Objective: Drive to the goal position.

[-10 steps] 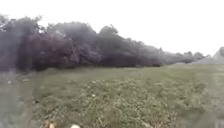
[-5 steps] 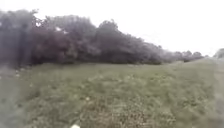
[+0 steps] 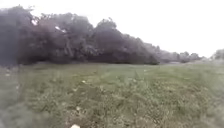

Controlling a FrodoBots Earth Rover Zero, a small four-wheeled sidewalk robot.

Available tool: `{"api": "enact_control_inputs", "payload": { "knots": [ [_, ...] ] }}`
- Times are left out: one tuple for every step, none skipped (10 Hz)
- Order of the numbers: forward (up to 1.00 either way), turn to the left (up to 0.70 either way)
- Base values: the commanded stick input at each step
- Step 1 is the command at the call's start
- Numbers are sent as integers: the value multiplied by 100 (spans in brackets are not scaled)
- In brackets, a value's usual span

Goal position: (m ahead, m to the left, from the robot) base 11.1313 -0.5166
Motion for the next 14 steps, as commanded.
{"api": "enact_control_inputs", "payload": {
  "knots": [
    [70,-14],
    [70,-14],
    [70,-14],
    [70,-14],
    [70,-14],
    [70,-14],
    [70,-14],
    [70,-14],
    [0,-70],
    [0,-70],
    [0,-70],
    [0,-70],
    [0,-70],
    [0,-70]
  ]
}}
